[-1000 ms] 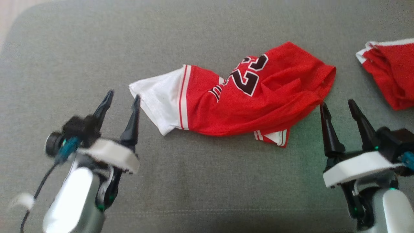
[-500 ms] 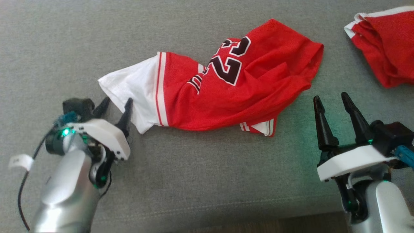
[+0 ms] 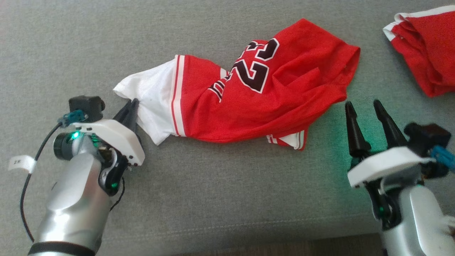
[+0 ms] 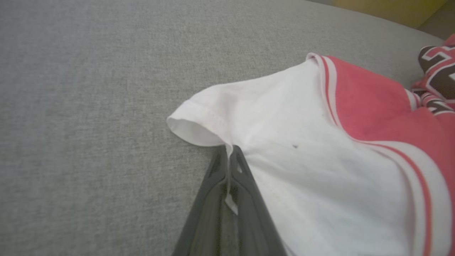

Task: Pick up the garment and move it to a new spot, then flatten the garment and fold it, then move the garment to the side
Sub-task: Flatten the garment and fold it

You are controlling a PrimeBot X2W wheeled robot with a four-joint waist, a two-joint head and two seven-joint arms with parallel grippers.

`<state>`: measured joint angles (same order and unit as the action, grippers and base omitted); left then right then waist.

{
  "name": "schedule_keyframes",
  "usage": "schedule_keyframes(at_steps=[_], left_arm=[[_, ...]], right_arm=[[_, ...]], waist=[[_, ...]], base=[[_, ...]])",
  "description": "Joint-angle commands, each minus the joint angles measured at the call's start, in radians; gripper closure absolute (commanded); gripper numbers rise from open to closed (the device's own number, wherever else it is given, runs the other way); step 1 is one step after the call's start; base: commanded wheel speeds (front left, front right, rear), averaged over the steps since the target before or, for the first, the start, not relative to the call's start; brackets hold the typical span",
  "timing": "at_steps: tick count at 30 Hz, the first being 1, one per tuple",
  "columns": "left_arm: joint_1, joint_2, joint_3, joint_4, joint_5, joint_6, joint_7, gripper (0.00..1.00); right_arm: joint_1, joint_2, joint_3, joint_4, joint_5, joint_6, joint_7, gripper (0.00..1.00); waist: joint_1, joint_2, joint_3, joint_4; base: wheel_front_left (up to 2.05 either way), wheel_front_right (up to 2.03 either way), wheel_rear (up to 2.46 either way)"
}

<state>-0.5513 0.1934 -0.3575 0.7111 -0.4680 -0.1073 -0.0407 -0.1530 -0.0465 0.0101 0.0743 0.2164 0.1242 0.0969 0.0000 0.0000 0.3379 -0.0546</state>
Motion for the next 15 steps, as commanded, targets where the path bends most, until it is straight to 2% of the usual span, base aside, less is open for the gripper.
schedule_keyframes(at_steps=[1, 13, 14, 15], left_arm=[[-0.011, 0.016, 0.009, 0.007, 0.005, -0.006, -0.002, 1.00], [-0.031, 0.003, -0.025, 0.041, 0.009, -0.011, -0.036, 1.00], [-0.032, 0.003, -0.026, 0.044, 0.009, -0.011, -0.040, 1.00], [-0.033, 0.003, -0.027, 0.046, 0.008, -0.011, -0.043, 1.00]], right_arm=[[-0.052, -0.004, 0.035, -0.012, 0.015, 0.007, -0.004, 0.00], [-0.129, -0.004, 0.087, 0.139, 0.090, 0.007, 0.052, 0.00], [-0.131, -0.004, 0.090, 0.146, 0.103, 0.007, 0.057, 0.15], [-0.132, -0.004, 0.092, 0.154, 0.113, 0.007, 0.063, 0.63]], waist=[[0.0000, 0.0000, 0.004, 0.010], [0.0000, 0.0000, 0.012, 0.038], [0.0000, 0.0000, 0.012, 0.038], [0.0000, 0.0000, 0.012, 0.038]], base=[[0.00, 0.00, 0.00], [0.00, 0.00, 0.00], [0.00, 0.00, 0.00], [0.00, 0.00, 0.00]])
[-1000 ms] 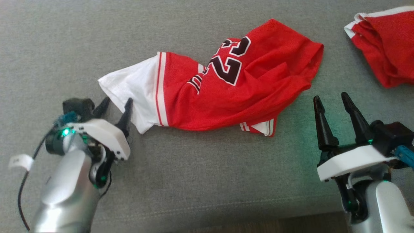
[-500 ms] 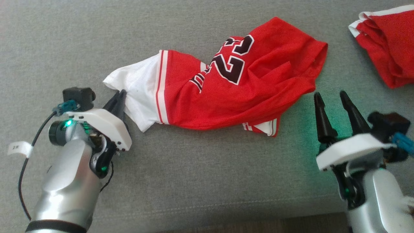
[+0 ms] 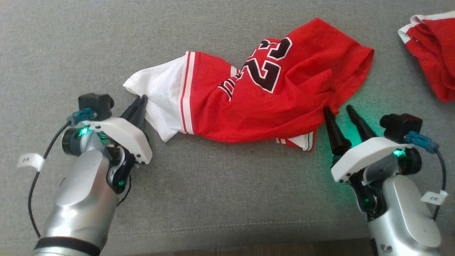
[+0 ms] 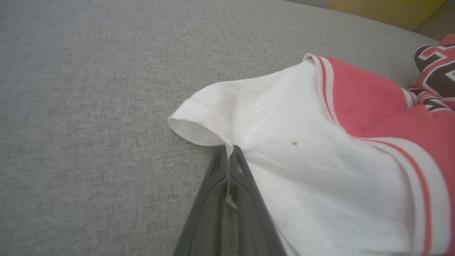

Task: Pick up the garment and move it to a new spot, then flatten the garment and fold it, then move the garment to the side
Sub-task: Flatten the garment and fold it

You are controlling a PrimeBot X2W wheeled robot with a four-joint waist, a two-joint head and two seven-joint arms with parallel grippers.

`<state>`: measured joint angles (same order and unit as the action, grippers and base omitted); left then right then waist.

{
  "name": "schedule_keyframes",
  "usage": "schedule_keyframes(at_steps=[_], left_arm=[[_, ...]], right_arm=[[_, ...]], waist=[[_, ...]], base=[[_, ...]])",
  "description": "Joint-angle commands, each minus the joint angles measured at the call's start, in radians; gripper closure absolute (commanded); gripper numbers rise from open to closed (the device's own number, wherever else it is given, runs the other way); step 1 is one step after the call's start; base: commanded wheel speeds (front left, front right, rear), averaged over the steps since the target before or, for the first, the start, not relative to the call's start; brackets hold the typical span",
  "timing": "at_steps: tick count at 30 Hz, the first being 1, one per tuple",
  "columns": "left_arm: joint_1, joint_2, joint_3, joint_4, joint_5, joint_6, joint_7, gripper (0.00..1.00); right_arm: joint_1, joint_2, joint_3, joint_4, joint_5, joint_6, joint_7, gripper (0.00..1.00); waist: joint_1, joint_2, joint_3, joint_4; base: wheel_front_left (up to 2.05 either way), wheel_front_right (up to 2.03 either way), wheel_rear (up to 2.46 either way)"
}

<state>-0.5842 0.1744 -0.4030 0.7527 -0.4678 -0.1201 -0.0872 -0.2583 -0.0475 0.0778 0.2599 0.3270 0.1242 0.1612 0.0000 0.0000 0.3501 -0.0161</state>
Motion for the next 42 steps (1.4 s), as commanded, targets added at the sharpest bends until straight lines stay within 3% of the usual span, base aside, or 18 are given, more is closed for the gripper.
schedule_keyframes(at_steps=[1, 10, 18, 23, 32, 42], left_arm=[[-0.001, 0.022, 0.017, 0.007, 0.007, 0.001, 0.000, 1.00], [0.001, 0.032, 0.017, 0.017, 0.005, 0.008, -0.045, 1.00], [0.009, 0.058, 0.037, -0.057, 0.012, 0.033, -0.132, 1.00], [0.017, 0.088, 0.066, -0.215, 0.039, 0.071, -0.165, 1.00], [0.044, 0.132, 0.108, -0.624, 0.098, 0.125, -0.174, 1.00], [-0.015, 0.171, 0.128, -0.945, 0.120, 0.159, -0.093, 1.00]], right_arm=[[-0.027, -0.003, 0.029, -0.023, 0.019, 0.007, 0.008, 1.00], [-0.028, -0.003, 0.016, -0.013, 0.043, 0.007, -0.011, 1.00], [0.015, -0.004, -0.038, -0.130, -0.028, 0.007, -0.082, 1.00], [0.037, -0.006, -0.075, -0.238, -0.094, 0.007, -0.125, 1.00], [-0.002, -0.019, -0.121, -0.478, -0.174, 0.007, -0.184, 1.00], [-0.095, -0.071, -0.156, -0.701, -0.201, 0.007, -0.134, 1.00]], waist=[[0.0000, 0.0000, -0.001, -0.001], [0.0000, 0.0000, -0.007, -0.002], [0.0000, 0.0000, -0.042, 0.004], [0.0000, 0.0000, -0.074, 0.015], [0.0000, 0.0000, -0.161, 0.035], [0.0000, 0.0000, -0.244, 0.054]], base=[[0.00, 0.00, 0.00], [0.00, 0.00, 0.00], [0.00, 0.00, 0.00], [0.00, 0.00, 0.00], [0.00, 0.00, 0.00], [0.00, 0.00, 0.00]])
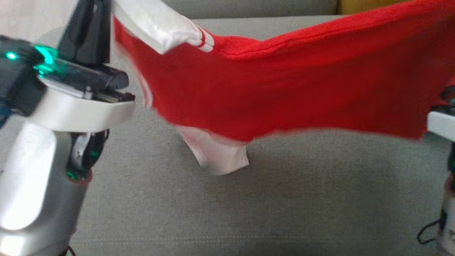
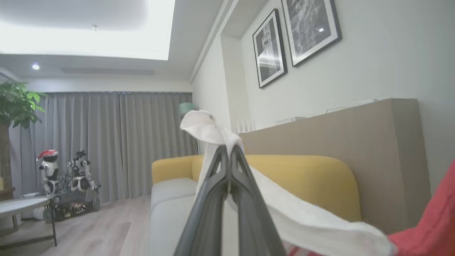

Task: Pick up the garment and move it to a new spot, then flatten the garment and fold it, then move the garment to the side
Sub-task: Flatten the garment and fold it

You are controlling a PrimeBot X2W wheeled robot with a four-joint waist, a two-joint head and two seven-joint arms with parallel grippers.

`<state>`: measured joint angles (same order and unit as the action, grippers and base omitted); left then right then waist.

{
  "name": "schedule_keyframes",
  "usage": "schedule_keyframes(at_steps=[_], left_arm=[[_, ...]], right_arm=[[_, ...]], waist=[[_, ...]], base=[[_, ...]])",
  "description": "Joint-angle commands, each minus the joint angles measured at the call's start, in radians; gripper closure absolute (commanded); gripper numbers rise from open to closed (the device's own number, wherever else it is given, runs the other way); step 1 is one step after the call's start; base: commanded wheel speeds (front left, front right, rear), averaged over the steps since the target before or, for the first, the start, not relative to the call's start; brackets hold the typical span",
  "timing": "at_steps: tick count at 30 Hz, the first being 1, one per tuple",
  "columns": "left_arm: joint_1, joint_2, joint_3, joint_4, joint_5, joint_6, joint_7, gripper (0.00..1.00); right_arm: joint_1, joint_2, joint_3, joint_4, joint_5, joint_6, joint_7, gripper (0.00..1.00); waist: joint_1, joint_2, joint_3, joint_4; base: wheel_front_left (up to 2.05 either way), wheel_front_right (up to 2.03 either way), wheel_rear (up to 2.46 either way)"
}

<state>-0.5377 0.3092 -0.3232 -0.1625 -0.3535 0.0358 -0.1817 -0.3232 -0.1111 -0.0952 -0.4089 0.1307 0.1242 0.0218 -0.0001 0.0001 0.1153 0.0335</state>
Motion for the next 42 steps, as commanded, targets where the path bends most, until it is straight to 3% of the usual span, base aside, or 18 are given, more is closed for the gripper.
schedule_keyframes(at_steps=[1, 10, 17, 20, 23, 32, 38, 39, 42], left_arm=[[-0.068, 0.041, 0.051, -0.053, 0.007, 0.007, 0.016, 1.00], [-0.098, 0.058, 0.056, -0.109, -0.019, 0.011, 0.098, 1.00], [-0.233, 0.044, 0.049, 0.058, -0.056, -0.044, 0.086, 1.00], [-0.408, 0.030, 0.050, 0.250, -0.060, -0.091, 0.042, 1.00], [-0.557, 0.013, 0.050, 0.409, -0.051, -0.109, -0.003, 1.00], [-0.885, -0.036, 0.083, 0.803, -0.005, -0.107, -0.078, 1.00], [-0.897, -0.102, 0.112, 0.956, 0.005, -0.109, -0.080, 1.00], [-0.897, -0.102, 0.112, 0.956, 0.005, -0.109, -0.080, 1.00], [-0.861, -0.145, 0.106, 1.102, -0.008, -0.116, -0.080, 1.00]], right_arm=[[-0.040, -0.011, 0.013, -0.048, -0.005, 0.007, 0.015, 1.00], [-0.104, -0.032, -0.011, -0.026, 0.036, 0.007, 0.072, 1.00], [-0.282, -0.061, 0.024, 0.145, 0.103, 0.007, 0.066, 1.00], [-0.479, -0.075, 0.061, 0.306, 0.142, 0.007, 0.025, 1.00], [-0.641, -0.078, 0.096, 0.455, 0.160, 0.007, -0.031, 1.00], [-1.002, -0.010, 0.148, 0.955, 0.190, 0.007, -0.240, 1.00], [-1.077, 0.030, 0.218, 1.254, 0.176, 0.007, -0.264, 1.00], [-1.077, 0.030, 0.218, 1.254, 0.176, 0.007, -0.264, 1.00], [-1.078, 0.045, 0.239, 1.400, 0.172, 0.007, -0.262, 1.00]], waist=[[0.0001, -0.0001, -0.016, 0.005], [0.0001, -0.0001, -0.021, 0.014], [0.0001, -0.0001, 0.040, 0.018], [0.0001, -0.0001, 0.092, 0.018], [0.0001, -0.0001, 0.126, 0.014], [0.0001, -0.0001, 0.155, -0.011], [0.0001, -0.0001, 0.212, 0.001], [0.0001, -0.0001, 0.212, 0.001], [0.0001, -0.0001, 0.239, 0.010]], base=[[0.00, 0.00, 0.00], [0.00, 0.00, 0.00], [0.00, 0.00, 0.00], [0.00, 0.00, 0.00], [0.00, 0.00, 0.00], [0.00, 0.00, 0.00], [0.00, 0.00, 0.00], [0.00, 0.00, 0.00], [0.00, 0.00, 0.00]])
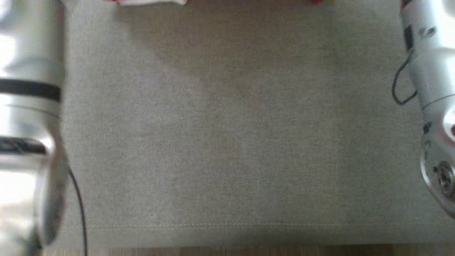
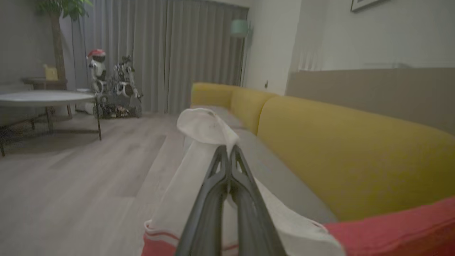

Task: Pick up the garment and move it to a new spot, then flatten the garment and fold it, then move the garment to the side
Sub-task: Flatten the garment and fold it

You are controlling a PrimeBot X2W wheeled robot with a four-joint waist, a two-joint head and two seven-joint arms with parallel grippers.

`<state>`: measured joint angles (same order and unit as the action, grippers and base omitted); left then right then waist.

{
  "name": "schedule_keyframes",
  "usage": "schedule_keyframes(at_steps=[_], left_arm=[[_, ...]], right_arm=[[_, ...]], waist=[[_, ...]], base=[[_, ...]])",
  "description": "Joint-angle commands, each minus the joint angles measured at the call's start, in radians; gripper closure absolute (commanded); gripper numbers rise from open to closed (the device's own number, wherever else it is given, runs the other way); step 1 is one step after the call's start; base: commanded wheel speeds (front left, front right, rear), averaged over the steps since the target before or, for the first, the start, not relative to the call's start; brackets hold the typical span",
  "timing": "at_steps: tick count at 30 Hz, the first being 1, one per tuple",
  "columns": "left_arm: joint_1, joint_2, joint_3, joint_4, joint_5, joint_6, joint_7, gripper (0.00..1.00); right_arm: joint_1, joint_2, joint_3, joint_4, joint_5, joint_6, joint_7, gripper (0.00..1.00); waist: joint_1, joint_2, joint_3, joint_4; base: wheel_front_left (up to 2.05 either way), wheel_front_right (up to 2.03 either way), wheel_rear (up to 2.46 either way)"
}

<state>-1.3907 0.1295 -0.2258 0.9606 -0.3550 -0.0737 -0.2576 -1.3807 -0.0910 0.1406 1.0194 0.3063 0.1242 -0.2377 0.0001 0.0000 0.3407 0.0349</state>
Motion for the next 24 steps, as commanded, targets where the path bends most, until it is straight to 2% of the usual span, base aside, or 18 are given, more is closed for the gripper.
schedule_keyframes(at_steps=[1, 7, 13, 20, 24], left_arm=[[0.004, 0.019, 0.008, 0.026, -0.013, -0.009, -0.004, 1.00], [0.036, -0.026, 0.010, 0.237, -0.057, -0.026, 0.032, 1.00], [0.102, -0.035, 0.035, 0.302, -0.111, -0.042, 0.050, 1.00], [0.299, -0.004, 0.073, 0.274, -0.158, -0.053, -0.001, 1.00], [0.492, 0.018, 0.119, 0.122, -0.166, -0.055, -0.004, 1.00]], right_arm=[[-0.017, 0.028, 0.008, 0.014, -0.006, 0.007, -0.004, 1.00], [-0.001, 0.040, 0.033, 0.192, 0.003, 0.007, 0.005, 1.00], [0.112, 0.040, 0.101, 0.210, 0.109, 0.007, 0.010, 1.00], [0.351, 0.041, 0.155, 0.125, 0.222, 0.007, -0.021, 1.00], [0.518, 0.039, 0.136, 0.026, 0.232, 0.007, -0.023, 1.00]], waist=[[-0.0001, 0.0000, 0.020, 0.012], [-0.0001, 0.0000, 0.074, 0.015], [-0.0001, 0.0000, 0.086, 0.014], [-0.0001, 0.0000, 0.031, -0.006], [-0.0001, 0.0000, -0.031, -0.010]], base=[[0.00, 0.00, 0.00], [0.00, 0.00, 0.00], [0.00, 0.00, 0.00], [0.00, 0.00, 0.00], [0.00, 0.00, 0.00]])
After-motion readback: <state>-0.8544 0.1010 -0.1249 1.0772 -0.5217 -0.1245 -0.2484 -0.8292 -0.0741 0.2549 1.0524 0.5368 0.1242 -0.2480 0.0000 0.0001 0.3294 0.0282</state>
